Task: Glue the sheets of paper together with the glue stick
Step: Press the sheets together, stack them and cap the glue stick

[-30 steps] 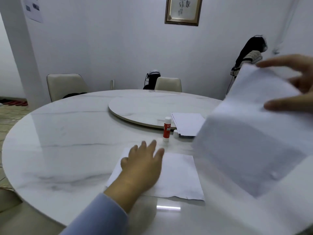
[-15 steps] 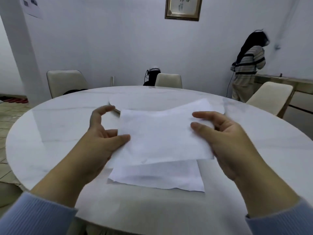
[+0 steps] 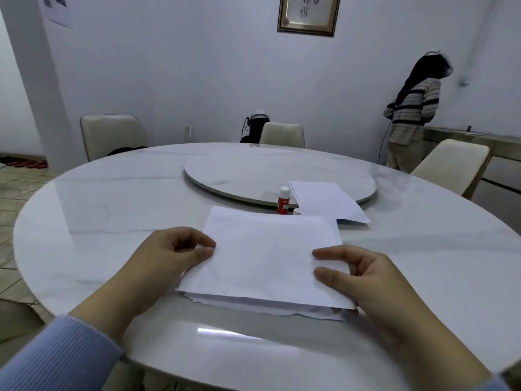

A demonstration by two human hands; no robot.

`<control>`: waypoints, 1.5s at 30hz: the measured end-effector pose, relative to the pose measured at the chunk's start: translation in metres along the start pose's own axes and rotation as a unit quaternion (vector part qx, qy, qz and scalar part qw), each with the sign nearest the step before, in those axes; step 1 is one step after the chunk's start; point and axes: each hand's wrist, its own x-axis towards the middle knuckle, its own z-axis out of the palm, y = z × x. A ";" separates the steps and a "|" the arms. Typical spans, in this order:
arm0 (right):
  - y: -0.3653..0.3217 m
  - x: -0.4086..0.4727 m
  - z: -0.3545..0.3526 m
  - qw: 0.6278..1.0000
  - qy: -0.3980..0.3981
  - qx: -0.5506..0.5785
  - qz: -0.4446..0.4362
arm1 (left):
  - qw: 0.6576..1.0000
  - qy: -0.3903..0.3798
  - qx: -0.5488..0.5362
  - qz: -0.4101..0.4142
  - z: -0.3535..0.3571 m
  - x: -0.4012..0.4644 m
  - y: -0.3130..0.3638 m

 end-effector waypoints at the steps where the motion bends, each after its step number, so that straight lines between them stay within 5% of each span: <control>1: 0.003 0.001 0.000 1.000 -0.003 0.004 0.005 | 1.000 0.007 -0.002 -0.005 0.000 0.002 -0.001; 45: 0.023 0.010 -0.008 0.992 -0.001 -0.129 0.007 | 0.981 0.005 0.186 0.050 0.009 0.007 -0.020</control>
